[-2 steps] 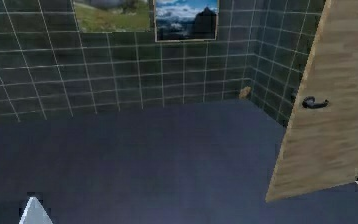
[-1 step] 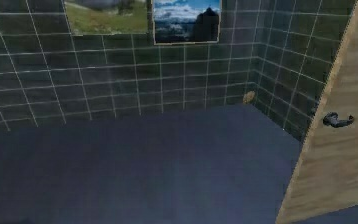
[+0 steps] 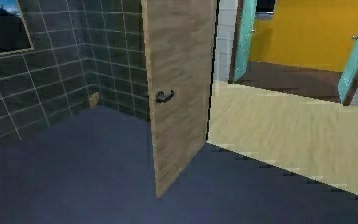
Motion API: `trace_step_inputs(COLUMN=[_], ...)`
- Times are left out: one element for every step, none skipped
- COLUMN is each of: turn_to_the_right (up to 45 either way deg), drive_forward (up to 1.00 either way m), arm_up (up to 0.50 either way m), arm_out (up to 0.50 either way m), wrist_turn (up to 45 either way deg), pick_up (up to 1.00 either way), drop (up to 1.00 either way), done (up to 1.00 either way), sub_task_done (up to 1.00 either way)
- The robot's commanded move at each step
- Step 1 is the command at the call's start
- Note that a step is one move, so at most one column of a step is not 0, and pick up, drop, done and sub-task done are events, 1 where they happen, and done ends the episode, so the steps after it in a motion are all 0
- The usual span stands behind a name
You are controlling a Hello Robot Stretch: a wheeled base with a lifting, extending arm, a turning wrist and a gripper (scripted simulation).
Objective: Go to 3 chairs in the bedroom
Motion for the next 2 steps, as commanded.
trace_step_inputs(turn_to_the_right=[30.0, 0.0], drive_forward=[0.0, 0.2], arm_up=[0.0, 0.0], arm_out=[0.0, 0.0], wrist_turn=[0.0, 0.0], pick_up=[0.0, 0.0], drop=[0.0, 0.0], done=[0.0, 0.0], sub_task_done=[0.0, 0.0])
